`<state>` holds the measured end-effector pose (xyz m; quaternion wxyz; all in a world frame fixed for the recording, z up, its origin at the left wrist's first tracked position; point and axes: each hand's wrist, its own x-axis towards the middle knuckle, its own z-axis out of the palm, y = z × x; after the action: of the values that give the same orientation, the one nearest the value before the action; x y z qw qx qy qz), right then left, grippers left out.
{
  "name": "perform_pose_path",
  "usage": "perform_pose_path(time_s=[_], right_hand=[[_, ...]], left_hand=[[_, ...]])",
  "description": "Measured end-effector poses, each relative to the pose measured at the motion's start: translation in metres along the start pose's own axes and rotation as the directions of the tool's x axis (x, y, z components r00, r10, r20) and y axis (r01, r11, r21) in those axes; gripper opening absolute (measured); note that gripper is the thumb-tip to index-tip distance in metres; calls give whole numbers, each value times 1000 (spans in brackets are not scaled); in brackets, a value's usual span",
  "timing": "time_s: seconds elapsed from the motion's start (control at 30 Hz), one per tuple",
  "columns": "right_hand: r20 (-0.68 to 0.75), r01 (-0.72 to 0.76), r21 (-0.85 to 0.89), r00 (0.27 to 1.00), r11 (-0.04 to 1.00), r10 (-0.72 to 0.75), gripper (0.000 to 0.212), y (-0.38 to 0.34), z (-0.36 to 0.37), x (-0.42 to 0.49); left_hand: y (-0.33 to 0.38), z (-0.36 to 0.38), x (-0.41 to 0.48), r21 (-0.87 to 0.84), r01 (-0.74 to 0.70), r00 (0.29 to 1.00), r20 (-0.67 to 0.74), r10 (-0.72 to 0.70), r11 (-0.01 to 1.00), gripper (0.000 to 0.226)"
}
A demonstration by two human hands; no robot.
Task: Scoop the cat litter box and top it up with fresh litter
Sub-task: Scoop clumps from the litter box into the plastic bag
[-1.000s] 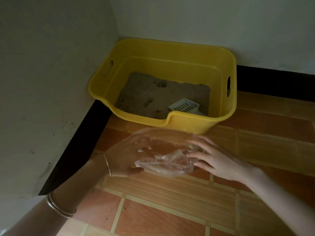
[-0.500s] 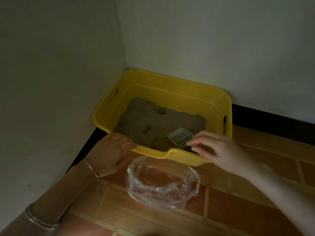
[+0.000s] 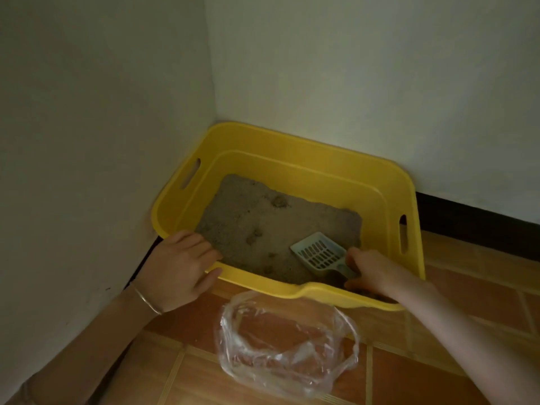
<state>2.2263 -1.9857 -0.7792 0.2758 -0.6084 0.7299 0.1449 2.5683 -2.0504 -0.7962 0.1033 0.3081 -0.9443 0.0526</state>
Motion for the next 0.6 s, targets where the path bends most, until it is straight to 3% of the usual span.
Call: perform_pose_path(time_s=[0.1,0.27,0.47,0.6], right_hand=[[44,6,63,999,998,-8,44,-1,2,6],[-2,33,110,999,993,-33,36,-3,-2,9],[-144,99,262,988,960,-63,27,4,-10,17],[-78,141,254,989,957,-125,21,10,-29,19]], left_hand=[[-8,0,4,9,26,1000,17,-26,1000,35],[-5,-1,10,9,47,998,31,-47,999,37],[-4,-1,9,-5,88,996,21,-88,996,38],[-10,-5,6,-31,143,990,-18,-143,989,38]])
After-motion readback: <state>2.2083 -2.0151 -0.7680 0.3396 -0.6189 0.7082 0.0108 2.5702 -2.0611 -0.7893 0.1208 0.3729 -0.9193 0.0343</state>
